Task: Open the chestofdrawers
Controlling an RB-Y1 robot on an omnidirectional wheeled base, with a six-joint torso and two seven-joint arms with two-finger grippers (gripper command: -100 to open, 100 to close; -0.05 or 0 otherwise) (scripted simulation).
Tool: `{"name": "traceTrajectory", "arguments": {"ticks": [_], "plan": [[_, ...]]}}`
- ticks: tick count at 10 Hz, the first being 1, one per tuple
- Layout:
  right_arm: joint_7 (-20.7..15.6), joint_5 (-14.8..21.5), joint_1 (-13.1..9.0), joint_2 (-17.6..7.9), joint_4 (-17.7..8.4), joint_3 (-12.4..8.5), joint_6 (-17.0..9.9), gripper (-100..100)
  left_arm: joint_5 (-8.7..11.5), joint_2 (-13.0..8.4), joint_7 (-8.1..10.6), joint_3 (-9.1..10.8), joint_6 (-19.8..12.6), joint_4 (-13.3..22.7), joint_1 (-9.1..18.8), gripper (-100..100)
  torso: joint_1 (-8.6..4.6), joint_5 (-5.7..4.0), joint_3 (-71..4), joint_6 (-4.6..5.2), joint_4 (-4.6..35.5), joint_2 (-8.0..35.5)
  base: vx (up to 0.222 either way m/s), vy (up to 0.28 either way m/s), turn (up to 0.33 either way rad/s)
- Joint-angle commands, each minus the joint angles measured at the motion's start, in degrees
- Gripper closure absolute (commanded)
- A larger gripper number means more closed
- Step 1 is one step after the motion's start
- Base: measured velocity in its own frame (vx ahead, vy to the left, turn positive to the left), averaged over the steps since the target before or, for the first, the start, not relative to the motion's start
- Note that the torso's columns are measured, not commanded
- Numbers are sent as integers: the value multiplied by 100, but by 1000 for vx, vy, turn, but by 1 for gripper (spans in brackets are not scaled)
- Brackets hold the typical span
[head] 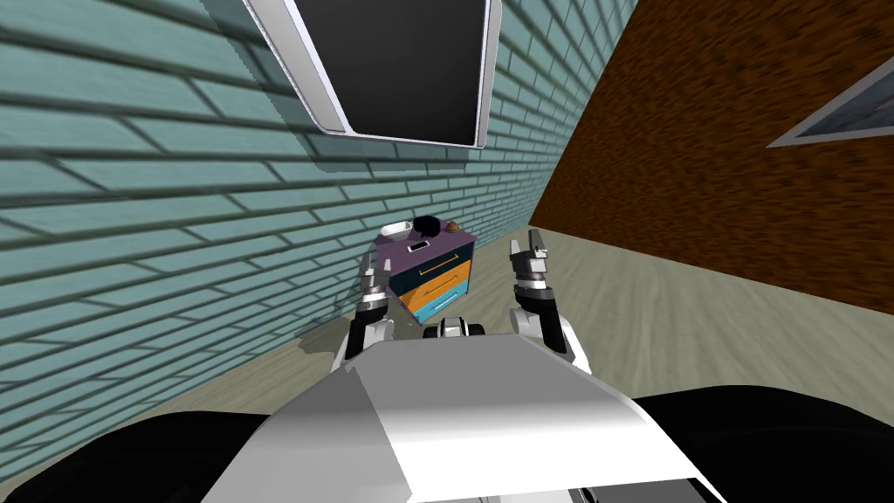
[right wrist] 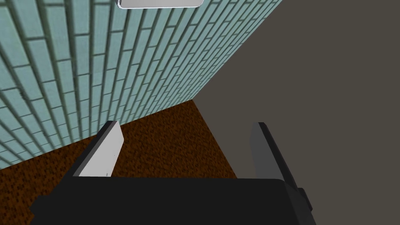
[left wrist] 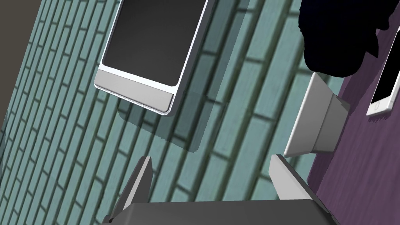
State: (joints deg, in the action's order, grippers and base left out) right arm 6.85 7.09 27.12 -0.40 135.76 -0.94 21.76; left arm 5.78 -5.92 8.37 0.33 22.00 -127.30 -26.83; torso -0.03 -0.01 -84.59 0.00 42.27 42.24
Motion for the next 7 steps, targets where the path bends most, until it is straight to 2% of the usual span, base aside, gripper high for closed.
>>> {"name": "traceTrajectory", "arguments": {"ticks": [1, 4, 7], "plan": [[0, 0, 0, 0, 0, 0, 0, 0, 46, -177, 28, 48, 115, 294, 12, -100, 0, 0, 1, 0, 1, 3, 39, -74, 40], [0, 0, 0, 0, 0, 0, 0, 0, 98, -265, 54, 107, 222, 649, 55, -100, 4, 1, 2, 0, 2, 4, 42, -71, 51], [0, 0, 0, 0, 0, 0, 0, 0, 149, -266, 80, 163, 327, 991, 96, -100, 0, 0, 3, 0, 2, 5, 36, -85, 47]]}}
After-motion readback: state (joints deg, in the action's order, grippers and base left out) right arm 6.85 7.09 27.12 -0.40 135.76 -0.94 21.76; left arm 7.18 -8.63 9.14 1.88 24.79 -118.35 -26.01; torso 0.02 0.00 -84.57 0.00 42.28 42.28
